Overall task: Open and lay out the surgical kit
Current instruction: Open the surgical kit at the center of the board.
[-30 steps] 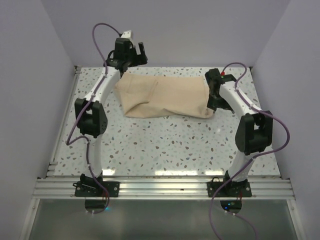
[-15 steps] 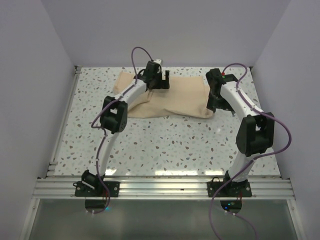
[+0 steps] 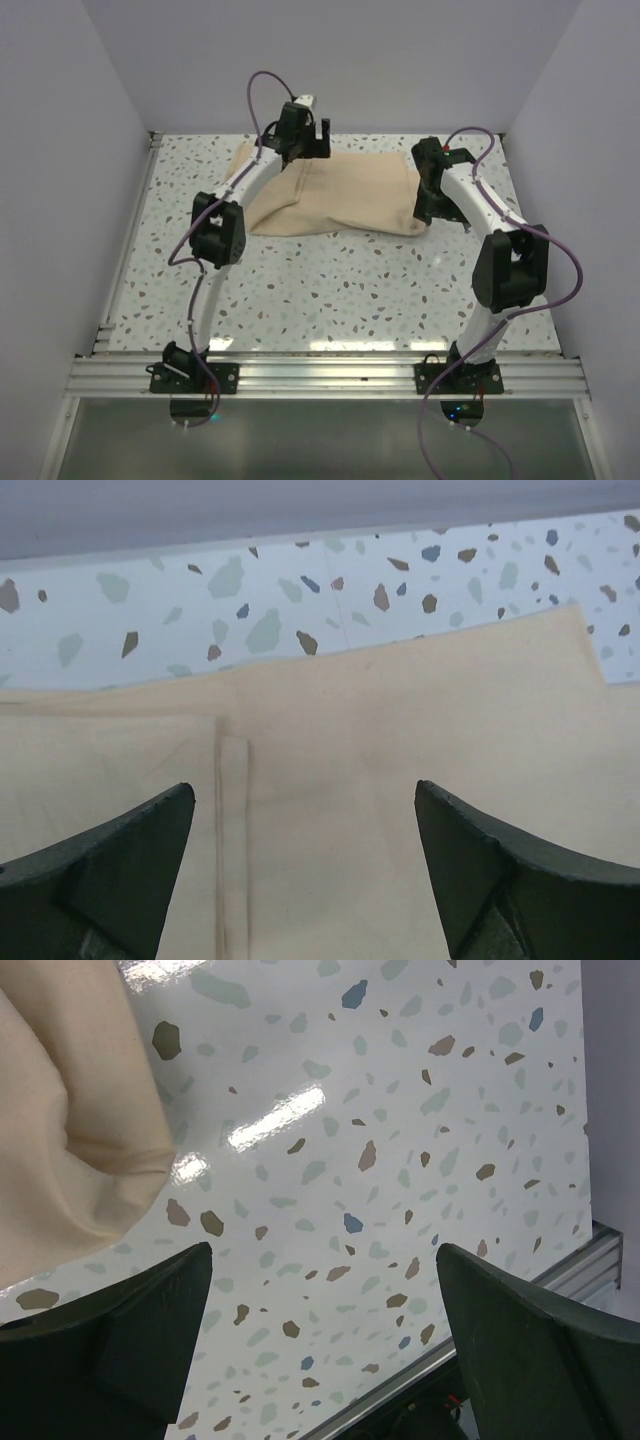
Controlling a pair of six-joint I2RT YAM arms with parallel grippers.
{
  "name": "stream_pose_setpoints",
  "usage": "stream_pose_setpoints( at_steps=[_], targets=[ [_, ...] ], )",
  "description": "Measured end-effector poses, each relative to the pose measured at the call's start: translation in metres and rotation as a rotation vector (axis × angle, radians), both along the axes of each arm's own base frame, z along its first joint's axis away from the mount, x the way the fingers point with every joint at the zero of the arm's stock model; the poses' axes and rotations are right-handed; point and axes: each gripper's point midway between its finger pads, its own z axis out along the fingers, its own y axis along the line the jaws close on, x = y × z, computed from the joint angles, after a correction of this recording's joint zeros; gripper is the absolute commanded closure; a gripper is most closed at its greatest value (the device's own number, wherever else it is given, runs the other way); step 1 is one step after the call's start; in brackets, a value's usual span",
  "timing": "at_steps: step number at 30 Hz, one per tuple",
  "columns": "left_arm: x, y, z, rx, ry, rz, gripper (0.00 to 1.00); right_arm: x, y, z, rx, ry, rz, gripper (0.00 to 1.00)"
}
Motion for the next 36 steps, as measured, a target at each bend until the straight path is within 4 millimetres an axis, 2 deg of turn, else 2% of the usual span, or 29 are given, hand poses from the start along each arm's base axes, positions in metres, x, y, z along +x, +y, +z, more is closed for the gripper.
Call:
stream_pose_setpoints(
  at_steps=[4, 6, 11, 18, 20, 25, 32, 36],
  targets=[
    [0.009, 0.008, 0.033, -0.010, -0.070, 0.025, 0.03, 0.000, 0.000, 0.000, 0.000, 0.003, 0.003, 0.02],
    [0.011, 0.011, 0.034, 0.003, -0.080, 0.040, 0.03, 0.000, 0.000, 0.000, 0.000, 0.004, 0.004, 0.02],
    [0.014, 0.021, 0.005, 0.061, -0.047, 0.078, 0.01, -0.001, 0.000, -0.001, 0.000, 0.009, 0.007, 0.02],
    [0.009, 0.029, -0.066, 0.133, 0.064, 0.091, 0.02, -0.003, 0.000, -0.001, 0.001, 0.020, 0.008, 0.02],
    [0.009, 0.030, -0.069, 0.145, 0.064, 0.092, 0.03, -0.004, 0.000, -0.001, 0.001, 0.021, 0.008, 0.02],
    [0.011, 0.034, -0.069, 0.163, 0.056, 0.103, 0.22, -0.004, 0.000, -0.001, 0.004, 0.024, 0.008, 0.02],
    [0.012, 0.045, -0.074, 0.205, 0.053, 0.136, 0.37, -0.006, 0.000, -0.001, 0.003, 0.029, 0.007, 0.02],
    [0.012, 0.052, -0.078, 0.237, 0.053, 0.148, 0.53, -0.007, 0.000, -0.001, 0.004, 0.034, 0.007, 0.02]
  ],
)
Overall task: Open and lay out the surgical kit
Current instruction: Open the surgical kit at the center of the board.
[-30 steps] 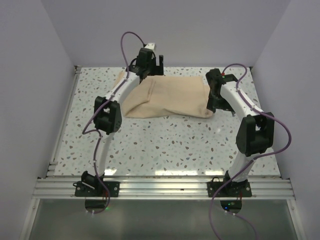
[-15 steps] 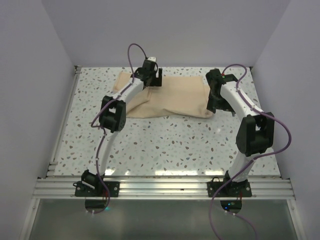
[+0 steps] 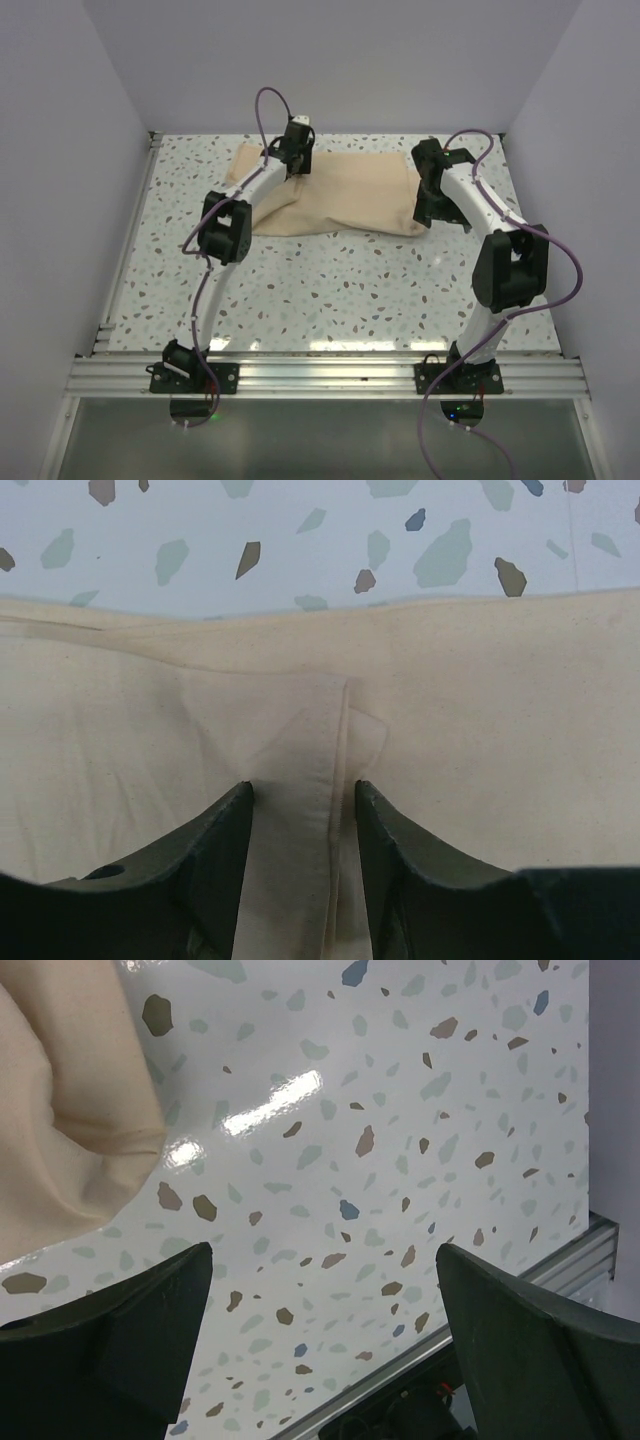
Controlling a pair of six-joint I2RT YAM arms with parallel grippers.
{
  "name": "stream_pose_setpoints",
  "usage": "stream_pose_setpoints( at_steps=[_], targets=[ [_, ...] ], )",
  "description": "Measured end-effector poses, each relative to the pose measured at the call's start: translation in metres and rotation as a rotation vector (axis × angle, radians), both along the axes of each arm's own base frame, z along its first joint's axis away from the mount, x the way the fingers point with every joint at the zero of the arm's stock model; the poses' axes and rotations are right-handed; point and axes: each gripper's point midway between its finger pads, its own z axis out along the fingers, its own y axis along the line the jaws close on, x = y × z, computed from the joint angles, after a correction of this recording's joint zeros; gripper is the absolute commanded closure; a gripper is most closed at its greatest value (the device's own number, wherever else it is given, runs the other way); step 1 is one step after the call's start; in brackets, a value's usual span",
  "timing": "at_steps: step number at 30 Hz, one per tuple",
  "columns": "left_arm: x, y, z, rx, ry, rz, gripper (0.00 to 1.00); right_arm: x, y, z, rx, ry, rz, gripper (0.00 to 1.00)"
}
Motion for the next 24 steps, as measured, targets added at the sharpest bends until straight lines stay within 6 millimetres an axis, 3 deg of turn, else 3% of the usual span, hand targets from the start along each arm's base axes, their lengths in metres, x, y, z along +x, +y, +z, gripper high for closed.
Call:
stream_pose_setpoints(
  at_steps=[4, 6, 8, 9, 11, 14, 16, 19, 21, 24],
  targets=[
    [0.000, 0.005, -0.001, 0.022, -0.002, 0.012, 0.60, -0.002, 0.002, -0.003, 0.012, 0.009, -0.002, 0.03],
    [0.000, 0.006, -0.002, 0.028, -0.005, 0.018, 0.68, -0.004, 0.002, -0.005, 0.012, 0.015, -0.004, 0.03],
    [-0.001, 0.007, -0.001, 0.029, -0.010, 0.021, 0.80, -0.005, 0.002, -0.005, 0.012, 0.018, -0.004, 0.03],
    [-0.002, 0.008, -0.001, 0.032, -0.008, 0.022, 0.92, -0.005, 0.002, -0.005, 0.012, 0.018, -0.004, 0.03],
    [-0.007, 0.011, 0.000, 0.038, -0.002, 0.021, 1.00, -0.005, 0.002, -0.005, 0.012, 0.021, -0.004, 0.03],
    [-0.020, 0.017, 0.004, 0.049, 0.017, 0.017, 1.00, -0.005, 0.002, -0.003, 0.013, 0.019, -0.004, 0.03],
    [-0.041, 0.026, 0.009, 0.061, 0.047, 0.007, 1.00, -0.004, 0.002, 0.001, 0.018, 0.008, -0.003, 0.03],
    [-0.074, 0.035, 0.034, 0.051, 0.052, -0.032, 1.00, -0.001, 0.004, 0.011, 0.032, -0.022, -0.001, 0.03],
    [-0.101, 0.039, 0.074, 0.024, 0.007, -0.085, 1.00, 0.004, 0.008, 0.022, 0.055, -0.059, 0.002, 0.03],
    [-0.139, 0.039, 0.151, -0.047, -0.119, -0.184, 1.00, 0.008, 0.012, 0.035, 0.085, -0.111, 0.006, 0.03]
  ],
)
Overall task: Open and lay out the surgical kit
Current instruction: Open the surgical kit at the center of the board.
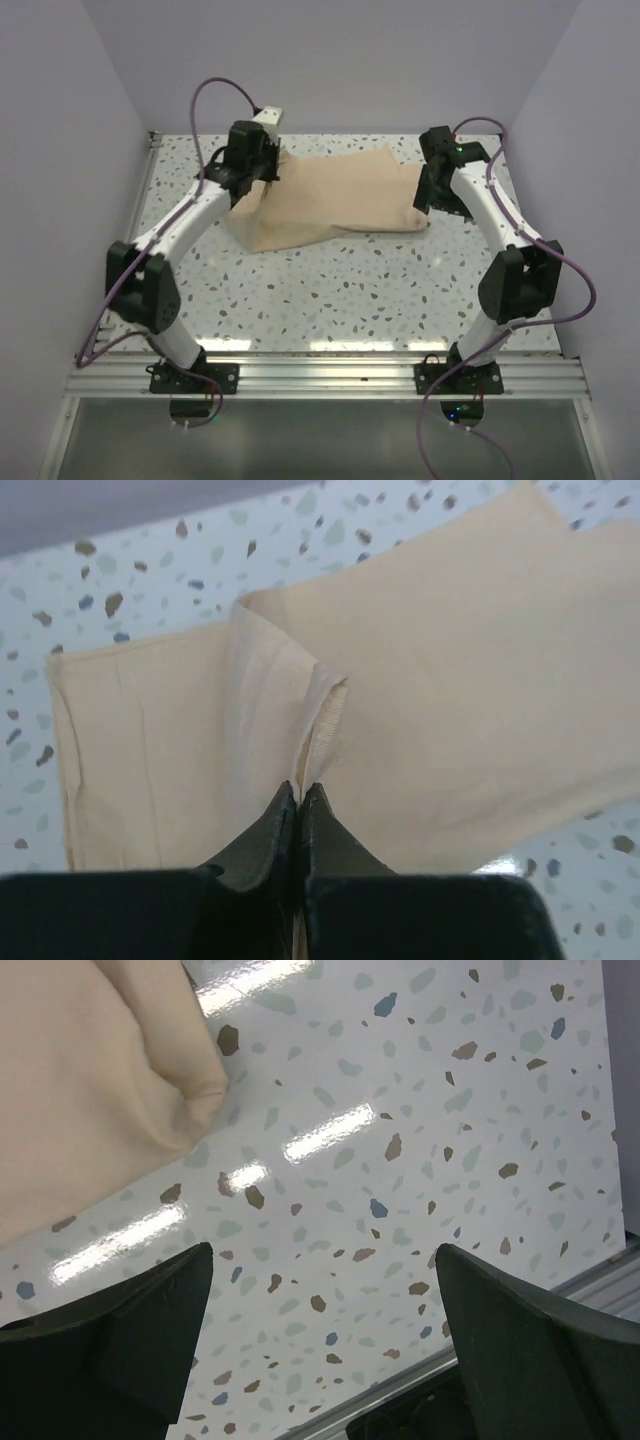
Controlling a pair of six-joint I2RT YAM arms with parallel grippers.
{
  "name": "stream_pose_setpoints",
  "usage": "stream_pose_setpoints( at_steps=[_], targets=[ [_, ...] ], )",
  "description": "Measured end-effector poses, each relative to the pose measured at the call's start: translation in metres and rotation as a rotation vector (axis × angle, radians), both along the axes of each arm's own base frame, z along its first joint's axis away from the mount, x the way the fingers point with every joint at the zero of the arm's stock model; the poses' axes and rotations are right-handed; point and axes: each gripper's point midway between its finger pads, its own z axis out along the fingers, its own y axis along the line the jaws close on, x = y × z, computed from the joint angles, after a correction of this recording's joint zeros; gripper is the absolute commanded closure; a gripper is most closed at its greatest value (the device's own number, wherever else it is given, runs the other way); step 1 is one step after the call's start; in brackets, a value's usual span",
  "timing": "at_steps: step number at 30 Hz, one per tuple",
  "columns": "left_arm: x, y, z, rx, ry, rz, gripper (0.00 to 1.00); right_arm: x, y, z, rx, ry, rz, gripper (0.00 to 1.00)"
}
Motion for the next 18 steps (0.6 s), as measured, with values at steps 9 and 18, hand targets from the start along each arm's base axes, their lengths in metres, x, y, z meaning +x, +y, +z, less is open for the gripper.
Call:
stream_pose_setpoints(
  at_steps=[9, 18],
  targets=[
    [-0.166, -0.015, 0.120, -0.226, -0.266, -0.416, 1.00, -0.004, 0.008, 0.027, 0.079, -0.112, -0.008, 0.03],
    [-0.310, -0.012, 0.072, -0.364, -0.018, -0.686, 1.00, -0.049, 0.008, 0.057, 0.167, -0.249, 0.000, 0.02]
  ],
)
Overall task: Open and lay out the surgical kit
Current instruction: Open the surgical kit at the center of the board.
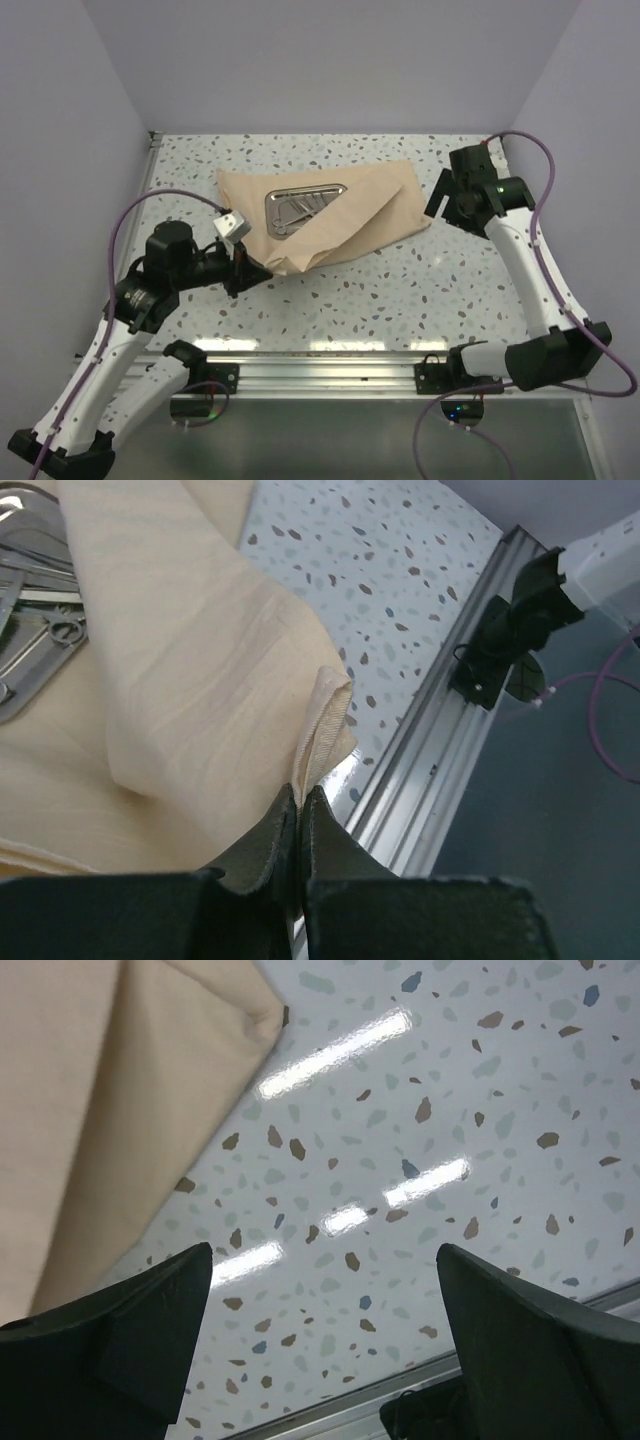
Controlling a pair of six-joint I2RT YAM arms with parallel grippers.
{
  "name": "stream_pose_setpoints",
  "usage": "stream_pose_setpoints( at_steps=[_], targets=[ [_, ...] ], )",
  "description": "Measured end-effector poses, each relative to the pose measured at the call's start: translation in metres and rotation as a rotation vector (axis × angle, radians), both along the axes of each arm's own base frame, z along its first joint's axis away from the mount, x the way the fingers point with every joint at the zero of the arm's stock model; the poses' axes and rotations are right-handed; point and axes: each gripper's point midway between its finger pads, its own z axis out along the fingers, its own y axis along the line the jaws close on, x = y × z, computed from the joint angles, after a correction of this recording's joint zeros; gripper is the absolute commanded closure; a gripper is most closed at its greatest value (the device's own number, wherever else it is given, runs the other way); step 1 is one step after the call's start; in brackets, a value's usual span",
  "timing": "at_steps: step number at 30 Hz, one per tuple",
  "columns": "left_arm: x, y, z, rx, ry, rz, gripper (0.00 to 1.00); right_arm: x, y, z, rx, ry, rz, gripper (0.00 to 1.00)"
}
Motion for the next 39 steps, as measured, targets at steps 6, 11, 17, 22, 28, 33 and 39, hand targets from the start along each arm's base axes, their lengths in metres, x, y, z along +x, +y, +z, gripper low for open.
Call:
stream_pose_setpoints(
  at_steps=[6, 11, 17, 22, 28, 33, 39],
  targets=[
    [-0.070, 0.014, -0.038, 0.012, 0.154, -0.070, 1.00, -0.034, 0.015, 0.025, 0.179, -0.156, -0.012, 0.02],
    [-0.092, 0.032, -0.068, 0.064, 0.266, -0.004, 1.00, -0.049, 0.054, 0.013, 0.370, -0.164, 0.005, 0.02],
    [-0.084, 0.044, -0.086, 0.136, 0.362, 0.129, 0.93, -0.029, 0.111, -0.042, 0.425, 0.026, 0.028, 0.02],
    [-0.076, 0.054, -0.090, 0.163, 0.403, 0.244, 0.10, 0.008, 0.121, -0.086, 0.364, 0.136, -0.037, 0.02],
    [-0.081, 0.071, -0.099, 0.205, 0.447, 0.350, 0.07, 0.093, 0.123, -0.086, 0.327, 0.084, -0.083, 0.02],
    [-0.086, 0.085, -0.092, 0.193, 0.434, 0.434, 0.09, 0.139, 0.111, -0.106, 0.294, 0.080, -0.111, 0.04],
    [-0.082, 0.092, -0.083, 0.152, 0.434, 0.525, 0.10, 0.170, 0.104, -0.154, 0.247, 0.141, -0.118, 0.08]
  ],
)
